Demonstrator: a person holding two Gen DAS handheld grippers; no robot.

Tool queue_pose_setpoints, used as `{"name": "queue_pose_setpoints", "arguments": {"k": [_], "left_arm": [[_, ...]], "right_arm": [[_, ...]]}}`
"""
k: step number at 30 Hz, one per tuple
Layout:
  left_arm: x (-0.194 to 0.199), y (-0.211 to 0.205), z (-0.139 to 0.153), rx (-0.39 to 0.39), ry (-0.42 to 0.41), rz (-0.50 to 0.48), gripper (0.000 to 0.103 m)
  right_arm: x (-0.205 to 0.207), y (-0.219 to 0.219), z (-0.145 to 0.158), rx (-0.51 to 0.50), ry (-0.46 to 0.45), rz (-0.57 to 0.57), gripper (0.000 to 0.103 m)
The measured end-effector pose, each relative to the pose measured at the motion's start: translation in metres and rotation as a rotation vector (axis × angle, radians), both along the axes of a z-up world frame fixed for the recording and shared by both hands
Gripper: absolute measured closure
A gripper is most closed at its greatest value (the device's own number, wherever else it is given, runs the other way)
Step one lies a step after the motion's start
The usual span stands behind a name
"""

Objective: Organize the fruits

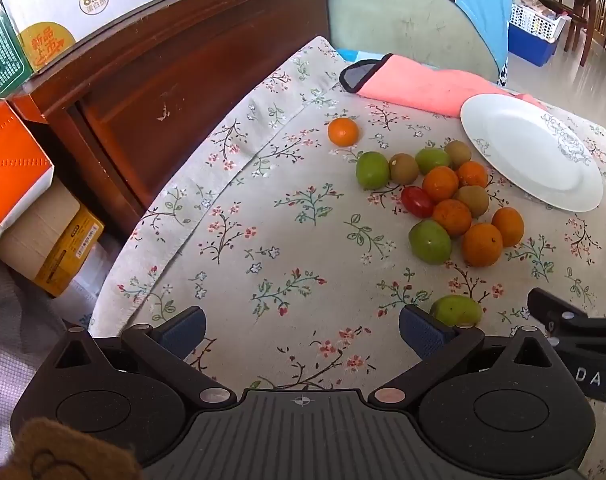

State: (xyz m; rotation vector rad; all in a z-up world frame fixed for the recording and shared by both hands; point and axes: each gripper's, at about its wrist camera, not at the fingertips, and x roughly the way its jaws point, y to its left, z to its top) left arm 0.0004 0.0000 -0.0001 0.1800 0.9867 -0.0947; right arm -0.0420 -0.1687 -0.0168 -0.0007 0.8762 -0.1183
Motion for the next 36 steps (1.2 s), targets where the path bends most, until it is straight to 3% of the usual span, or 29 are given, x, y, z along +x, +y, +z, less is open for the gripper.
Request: {"name": "queue_pose_setpoints", "arguments": {"k": [6, 22, 26, 36], "left_arm": [[-0.004, 0.011, -0.004, -0.027, 0.015, -0.003, 0.0], [-0.008, 0.025, -0.007, 0.01, 0.045, 0.002, 0.0], [-0.008, 0.027, -0.009, 0.005, 0.053, 0.009, 0.0], [-0.006, 0.02, -0.011, 0.006, 0.071, 0.003, 0.0]], "right_arm": [[0.006, -0.001, -0.001, -0.039, 0.014, -0.065, 0.001], [0.008, -0.003, 0.001, 0.038, 0.066, -0.101, 0.001], [0.01, 0.001, 0.001, 0.075, 0.08, -0.084, 0.001], [0.01, 0.011, -0.002, 0.062, 0.107, -0.044, 0.001]]}}
